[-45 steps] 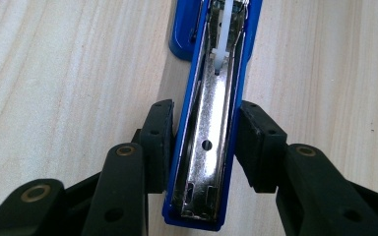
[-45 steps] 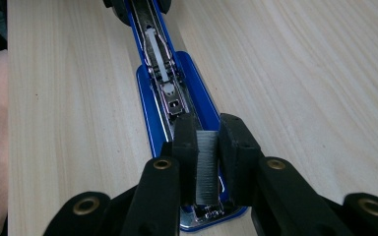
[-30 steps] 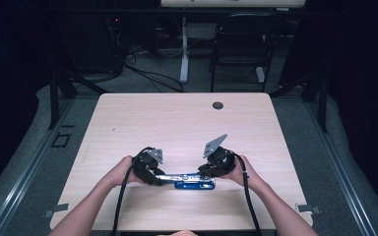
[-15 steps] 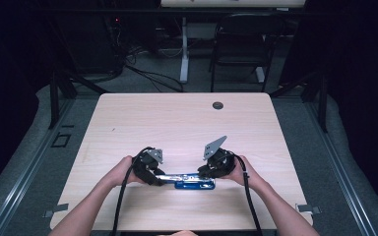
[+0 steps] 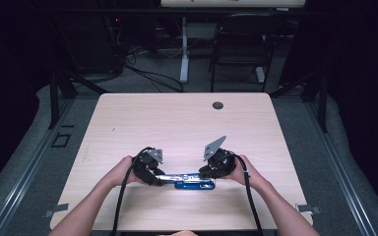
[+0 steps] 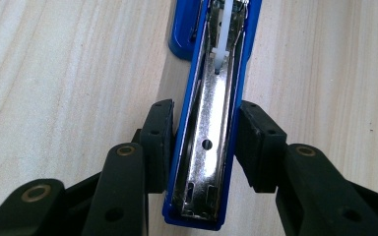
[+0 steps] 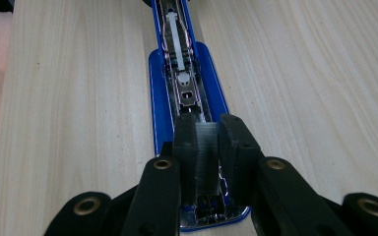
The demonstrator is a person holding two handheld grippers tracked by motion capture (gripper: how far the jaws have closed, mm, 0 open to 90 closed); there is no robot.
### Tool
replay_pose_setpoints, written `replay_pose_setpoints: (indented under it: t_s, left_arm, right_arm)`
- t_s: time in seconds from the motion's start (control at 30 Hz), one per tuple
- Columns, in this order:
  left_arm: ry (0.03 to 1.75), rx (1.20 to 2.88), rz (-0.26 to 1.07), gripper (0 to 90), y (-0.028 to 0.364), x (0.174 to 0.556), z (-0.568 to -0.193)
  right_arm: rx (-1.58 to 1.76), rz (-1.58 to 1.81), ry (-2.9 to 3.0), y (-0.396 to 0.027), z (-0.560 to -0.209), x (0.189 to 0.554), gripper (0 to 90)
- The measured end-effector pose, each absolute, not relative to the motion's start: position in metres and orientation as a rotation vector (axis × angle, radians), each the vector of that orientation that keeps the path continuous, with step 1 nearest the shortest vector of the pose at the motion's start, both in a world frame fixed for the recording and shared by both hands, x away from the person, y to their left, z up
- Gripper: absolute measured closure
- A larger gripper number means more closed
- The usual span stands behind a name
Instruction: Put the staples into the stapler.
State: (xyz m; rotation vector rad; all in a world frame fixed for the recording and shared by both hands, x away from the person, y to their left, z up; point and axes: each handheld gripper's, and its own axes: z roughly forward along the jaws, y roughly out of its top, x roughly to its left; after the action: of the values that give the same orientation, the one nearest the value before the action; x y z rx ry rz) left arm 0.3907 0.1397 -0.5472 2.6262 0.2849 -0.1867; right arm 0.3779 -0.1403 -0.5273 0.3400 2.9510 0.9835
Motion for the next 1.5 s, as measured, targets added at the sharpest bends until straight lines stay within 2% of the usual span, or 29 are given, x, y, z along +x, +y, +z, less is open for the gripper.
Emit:
replay_pose_setpoints:
  t_s: [0.9,1.03,1.3,1.5]
  left_arm:
    - [0.277,2.63,-0.167,60.9,0.139,0.389,-0.545]
    - [0.272,2.628,-0.167,61.0,0.139,0.389,-0.545]
    - [0.264,2.62,-0.152,61.1,0.14,0.388,-0.542]
    - [0.262,2.61,-0.15,61.1,0.141,0.387,-0.539]
  right_arm:
    - [0.303,0.85,2.988,-0.135,-0.529,0.376,75.0]
    - [0.334,0.871,3.014,-0.137,-0.53,0.377,70.2]
    - [0.479,0.922,2.972,-0.135,-0.524,0.381,66.8]
    - [0.661,0.863,2.935,-0.128,-0.528,0.383,58.0]
